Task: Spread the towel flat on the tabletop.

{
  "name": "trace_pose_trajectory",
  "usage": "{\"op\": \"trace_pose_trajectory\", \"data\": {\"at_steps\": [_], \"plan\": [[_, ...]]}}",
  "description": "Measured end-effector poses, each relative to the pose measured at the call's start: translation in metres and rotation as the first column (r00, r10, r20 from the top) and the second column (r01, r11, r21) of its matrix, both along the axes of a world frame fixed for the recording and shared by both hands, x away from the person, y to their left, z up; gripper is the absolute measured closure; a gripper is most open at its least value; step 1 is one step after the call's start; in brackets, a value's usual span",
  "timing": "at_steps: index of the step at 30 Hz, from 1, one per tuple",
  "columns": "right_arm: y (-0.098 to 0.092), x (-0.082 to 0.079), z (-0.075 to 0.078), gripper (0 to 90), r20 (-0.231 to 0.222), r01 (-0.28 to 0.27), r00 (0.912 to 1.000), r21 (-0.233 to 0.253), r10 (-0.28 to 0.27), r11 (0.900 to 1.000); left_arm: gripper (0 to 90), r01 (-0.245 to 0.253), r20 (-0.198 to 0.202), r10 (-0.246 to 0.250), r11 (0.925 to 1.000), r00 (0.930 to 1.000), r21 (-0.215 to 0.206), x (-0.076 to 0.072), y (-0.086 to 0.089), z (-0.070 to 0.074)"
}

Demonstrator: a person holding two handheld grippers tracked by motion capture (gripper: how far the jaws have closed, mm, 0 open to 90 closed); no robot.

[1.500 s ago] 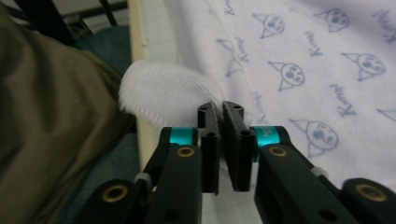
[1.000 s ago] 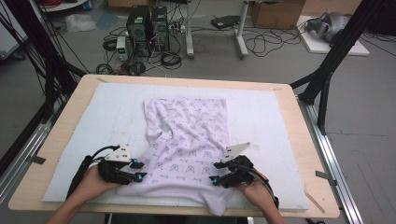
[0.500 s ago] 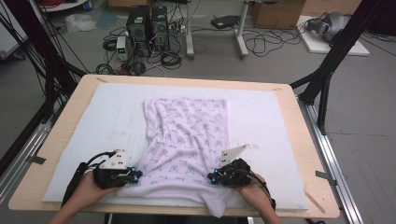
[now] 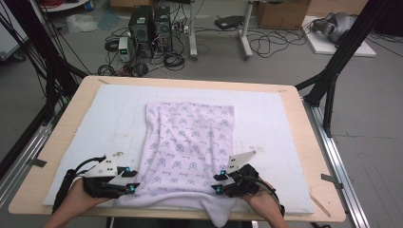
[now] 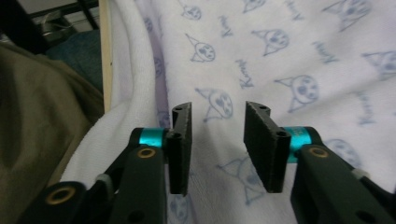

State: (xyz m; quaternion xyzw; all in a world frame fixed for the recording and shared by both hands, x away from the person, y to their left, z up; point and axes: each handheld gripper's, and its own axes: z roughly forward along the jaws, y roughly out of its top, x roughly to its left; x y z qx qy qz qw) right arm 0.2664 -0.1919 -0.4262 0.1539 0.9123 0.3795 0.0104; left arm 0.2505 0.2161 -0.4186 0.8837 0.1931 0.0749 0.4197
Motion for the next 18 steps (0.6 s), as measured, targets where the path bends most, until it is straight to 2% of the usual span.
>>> {"op": "trace_pose_trajectory", "data": {"at_steps": [1, 2, 3, 4, 5, 6, 7, 8, 9, 10, 11, 12, 13, 14, 16, 17, 18], "plan": [[0.005, 0.002, -0.007, 52.5, 0.011, 0.009, 0.9999, -0.040, -0.009, 0.999, 60.3, 0.011, -0.013, -0.011, 0.9999, 0.9999, 0.012, 0.004, -0.005, -0.003], [0.008, 0.003, -0.011, 55.8, 0.011, 0.008, 0.9999, -0.058, -0.008, 0.998, 62.5, 0.025, -0.029, -0.024, 0.9985, 0.9993, 0.048, 0.009, -0.015, -0.011], [0.008, 0.004, -0.012, 64.5, 0.040, 0.005, 0.9992, -0.050, -0.003, 0.999, 69.6, 0.025, -0.029, -0.024, 0.9985, 0.9993, 0.048, 0.009, -0.015, -0.011], [0.007, 0.005, -0.011, 75.2, 0.041, 0.002, 0.9991, -0.055, 0.001, 0.998, 78.1, 0.037, -0.036, -0.035, 0.9962, 0.9988, 0.079, 0.012, -0.020, -0.015], [0.007, 0.008, -0.010, 85.5, 0.025, -0.011, 0.9996, -0.054, 0.013, 0.998, 82.8, 0.047, -0.037, -0.043, 0.9939, 0.9984, 0.100, 0.014, -0.024, -0.018], [0.007, 0.012, -0.009, 85.8, 0.006, -0.024, 0.9997, -0.058, 0.024, 0.998, 86.0, 0.025, -0.031, -0.022, 0.9953, 0.9993, 0.094, 0.018, -0.027, -0.016], [0.007, 0.015, -0.008, 86.2, -0.006, -0.022, 0.9998, -0.062, 0.021, 0.998, 86.6, 0.025, -0.031, -0.022, 0.9953, 0.9993, 0.094, 0.018, -0.027, -0.016], [0.005, 0.017, -0.004, 86.5, 0.005, -0.016, 0.9999, -0.050, 0.016, 0.999, 86.9, 0.021, -0.008, -0.020, 0.9935, 0.9998, 0.112, 0.020, -0.026, -0.013], [0.002, 0.020, 0.001, 86.6, 0.019, 0.000, 0.9998, -0.023, 0.001, 1.000, 87.0, -0.001, 0.005, 0.001, 0.9952, 1.0000, 0.097, 0.022, -0.025, -0.009], [-0.001, 0.024, 0.008, 86.7, 0.039, 0.026, 0.9989, -0.010, -0.025, 1.000, 87.1, -0.061, 0.030, 0.059, 0.9963, 0.9978, 0.060, 0.028, -0.021, -0.002], [-0.003, 0.029, 0.015, 86.8, 0.054, 0.051, 0.9973, -0.012, -0.050, 0.999, 87.2, -0.061, 0.030, 0.059, 0.9963, 0.9978, 0.060, 0.028, -0.021, -0.002], [-0.005, 0.034, 0.021, 86.8, 0.078, 0.067, 0.9948, -0.015, -0.066, 0.998, 87.2, -0.090, 0.037, 0.089, 0.9951, 0.9954, 0.040, 0.033, -0.019, 0.003], [-0.005, 0.041, 0.026, 86.8, 0.098, 0.084, 0.9918, -0.013, -0.082, 0.996, 87.2, -0.140, 0.065, 0.138, 0.9899, 0.9882, 0.023, 0.043, -0.019, 0.012], [-0.004, 0.047, 0.030, 86.8, 0.115, 0.096, 0.9890, -0.022, -0.093, 0.995, 87.2, -0.140, 0.065, 0.138, 0.9899, 0.9882, 0.023, 0.043, -0.019, 0.012], [0.001, 0.060, 0.031, 86.8, 0.135, 0.127, 0.9836, -0.052, -0.119, 0.991, 87.0, -0.207, 0.101, 0.204, 0.9780, 0.9738, 0.026, 0.062, -0.026, 0.016], [0.003, 0.068, 0.029, 86.7, 0.135, 0.139, 0.9824, -0.070, -0.129, 0.988, 87.0, -0.227, 0.100, 0.222, 0.9733, 0.9698, 0.035, 0.070, -0.028, 0.013], [0.004, 0.075, 0.023, 86.7, 0.128, 0.147, 0.9823, -0.076, -0.136, 0.986, 86.8, -0.227, 0.100, 0.222, 0.9733, 0.9698, 0.035, 0.070, -0.028, 0.013]]}}
